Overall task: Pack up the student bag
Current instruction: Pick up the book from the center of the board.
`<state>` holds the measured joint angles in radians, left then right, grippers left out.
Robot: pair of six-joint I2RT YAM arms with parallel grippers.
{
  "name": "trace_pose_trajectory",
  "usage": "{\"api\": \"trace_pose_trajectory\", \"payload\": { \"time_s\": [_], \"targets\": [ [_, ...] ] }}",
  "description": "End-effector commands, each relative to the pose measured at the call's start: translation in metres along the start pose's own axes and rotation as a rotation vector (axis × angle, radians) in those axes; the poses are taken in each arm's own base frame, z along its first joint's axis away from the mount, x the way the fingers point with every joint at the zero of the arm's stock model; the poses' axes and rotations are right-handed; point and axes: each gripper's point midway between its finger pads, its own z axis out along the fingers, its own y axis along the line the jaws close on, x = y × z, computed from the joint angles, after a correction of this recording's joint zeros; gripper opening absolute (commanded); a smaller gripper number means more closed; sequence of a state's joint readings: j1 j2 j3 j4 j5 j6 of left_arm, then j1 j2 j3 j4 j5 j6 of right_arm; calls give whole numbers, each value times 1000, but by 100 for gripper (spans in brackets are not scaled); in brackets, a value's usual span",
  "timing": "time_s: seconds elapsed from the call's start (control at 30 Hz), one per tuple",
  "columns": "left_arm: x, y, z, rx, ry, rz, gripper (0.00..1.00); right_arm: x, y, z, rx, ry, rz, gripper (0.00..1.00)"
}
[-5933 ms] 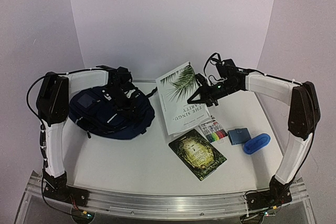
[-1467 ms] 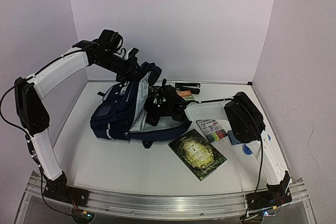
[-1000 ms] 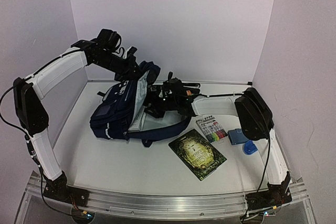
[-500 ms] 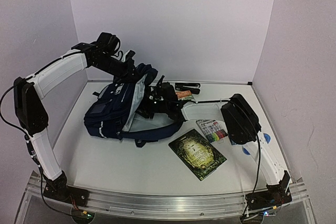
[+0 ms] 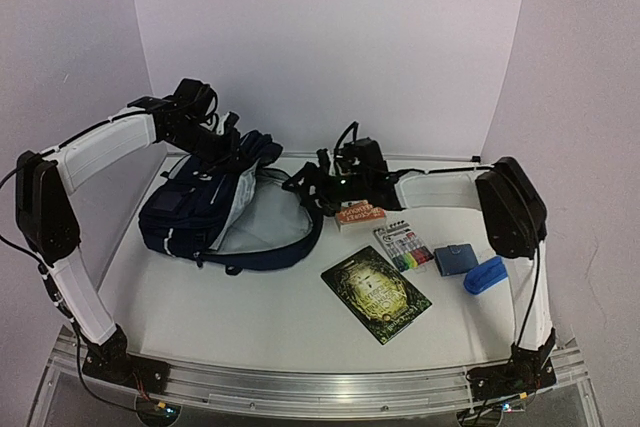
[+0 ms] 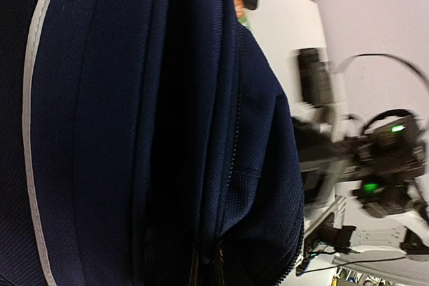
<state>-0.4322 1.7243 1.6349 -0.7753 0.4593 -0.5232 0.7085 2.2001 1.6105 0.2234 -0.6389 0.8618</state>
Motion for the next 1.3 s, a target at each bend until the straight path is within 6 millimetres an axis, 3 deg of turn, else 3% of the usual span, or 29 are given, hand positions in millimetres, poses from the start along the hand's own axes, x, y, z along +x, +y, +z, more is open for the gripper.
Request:
{"api": "trace_pose_trajectory", "payload": {
  "time_s": [0.0,0.17,0.37,0.53,0.7,0.9,1.07,1.27],
  "targets": [
    [-8,33,10,-99,-35,-18,0,-14,7,-53,51,11,-126,86],
    [12,51,25,-132,45,-19,0,-13,-22,-97,226,61,-291,87],
    [29,60,29,-140,86,-6,2,12,-61,-140,373,191,-404,87],
    [30,54,28,-139,104,23,33,-21,-90,-156,427,152,-320,88],
    [5,22,27,-134,24,105,56,-65,-115,-159,459,92,-292,89],
    [-11,-4,69,-84,20,98,58,-95,-147,-150,495,66,-296,90],
    [-20,-10,120,-47,21,22,57,-103,-169,-132,498,73,-284,90],
    [-34,-10,167,15,-1,-49,57,-94,-189,-115,471,106,-235,88]
  ]
}}
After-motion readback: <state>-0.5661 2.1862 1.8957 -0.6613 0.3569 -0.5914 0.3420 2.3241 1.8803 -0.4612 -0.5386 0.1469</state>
